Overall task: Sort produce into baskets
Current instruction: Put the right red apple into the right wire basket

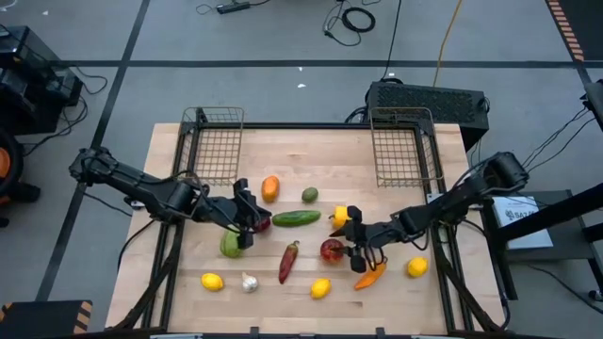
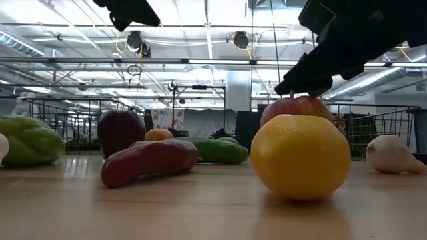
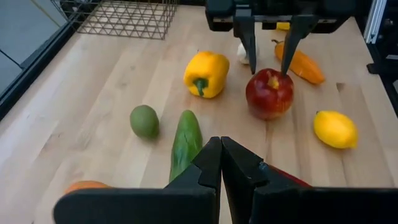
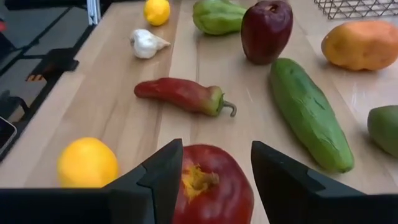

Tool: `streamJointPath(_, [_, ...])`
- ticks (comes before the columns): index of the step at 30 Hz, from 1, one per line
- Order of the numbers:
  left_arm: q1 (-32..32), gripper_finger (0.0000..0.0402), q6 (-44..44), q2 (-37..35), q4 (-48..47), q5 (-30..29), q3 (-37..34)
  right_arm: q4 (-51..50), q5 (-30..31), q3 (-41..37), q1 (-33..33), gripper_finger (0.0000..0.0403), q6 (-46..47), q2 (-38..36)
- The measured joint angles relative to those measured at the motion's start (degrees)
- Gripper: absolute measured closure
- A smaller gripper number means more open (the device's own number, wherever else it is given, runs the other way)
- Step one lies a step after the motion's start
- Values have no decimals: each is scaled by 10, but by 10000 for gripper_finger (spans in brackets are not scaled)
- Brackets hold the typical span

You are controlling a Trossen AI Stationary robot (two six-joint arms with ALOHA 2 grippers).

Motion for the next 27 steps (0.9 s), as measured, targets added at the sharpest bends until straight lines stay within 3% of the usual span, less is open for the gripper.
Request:
streamJointPath(19, [2, 385, 9, 35, 1, 2, 0, 0, -45, 0, 0, 221, -15, 9])
streamJointPath(27, [2, 385, 9, 35, 6, 2, 0, -7, -45, 0, 0, 273, -14, 9])
